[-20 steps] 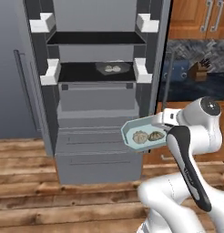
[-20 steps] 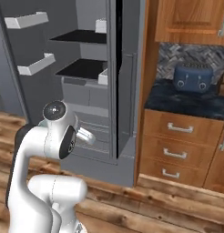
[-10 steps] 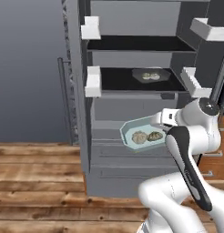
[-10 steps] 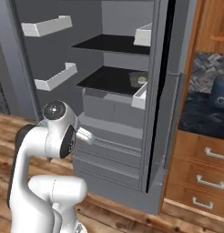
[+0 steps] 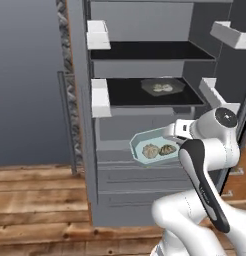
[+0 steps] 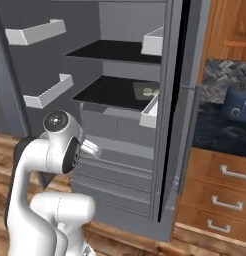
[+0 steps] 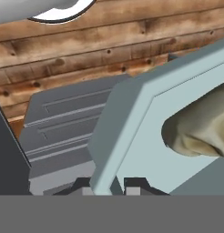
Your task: Place two dumplings into each of the tupperware containers and then place the containers in the fridge.
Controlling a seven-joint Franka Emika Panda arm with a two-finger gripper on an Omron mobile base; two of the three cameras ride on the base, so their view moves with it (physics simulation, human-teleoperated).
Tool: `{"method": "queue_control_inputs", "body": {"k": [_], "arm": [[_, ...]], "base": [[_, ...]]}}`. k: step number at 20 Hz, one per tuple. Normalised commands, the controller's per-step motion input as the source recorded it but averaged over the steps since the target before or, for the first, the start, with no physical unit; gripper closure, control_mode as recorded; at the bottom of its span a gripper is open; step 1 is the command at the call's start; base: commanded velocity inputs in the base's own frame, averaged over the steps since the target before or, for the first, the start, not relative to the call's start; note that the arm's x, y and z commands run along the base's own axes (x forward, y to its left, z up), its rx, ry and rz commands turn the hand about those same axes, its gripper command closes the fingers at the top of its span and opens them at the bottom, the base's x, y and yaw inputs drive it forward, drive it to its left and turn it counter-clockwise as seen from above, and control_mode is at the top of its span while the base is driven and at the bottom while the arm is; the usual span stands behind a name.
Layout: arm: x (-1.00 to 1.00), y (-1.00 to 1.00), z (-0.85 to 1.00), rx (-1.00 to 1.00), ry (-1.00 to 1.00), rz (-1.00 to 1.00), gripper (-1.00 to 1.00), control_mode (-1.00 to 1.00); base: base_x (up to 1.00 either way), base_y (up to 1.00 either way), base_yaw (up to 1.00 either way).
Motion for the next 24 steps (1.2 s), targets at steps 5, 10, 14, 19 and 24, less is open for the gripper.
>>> {"method": "queue_control_inputs", "body": {"k": [5,10,14,19,24], "arm": [[0.00,0.00,0.00,0.00,0.00,0.00,1.00,1.00],[0.00,0.00,0.00,0.00,0.00,0.00,1.00,1.00],[0.00,0.00,0.00,0.00,0.00,0.00,1.00,1.00],[0.00,0.00,0.00,0.00,0.00,0.00,1.00,1.00],[0.00,0.00,0.00,0.00,0.00,0.00,1.00,1.00]], "base": [[0.50,0.18,-0.27],[0.49,0.41,-0.29],[0.40,0.52,-0.30],[0.46,0.04,-0.38],[0.52,0.26,-0.25]]}}
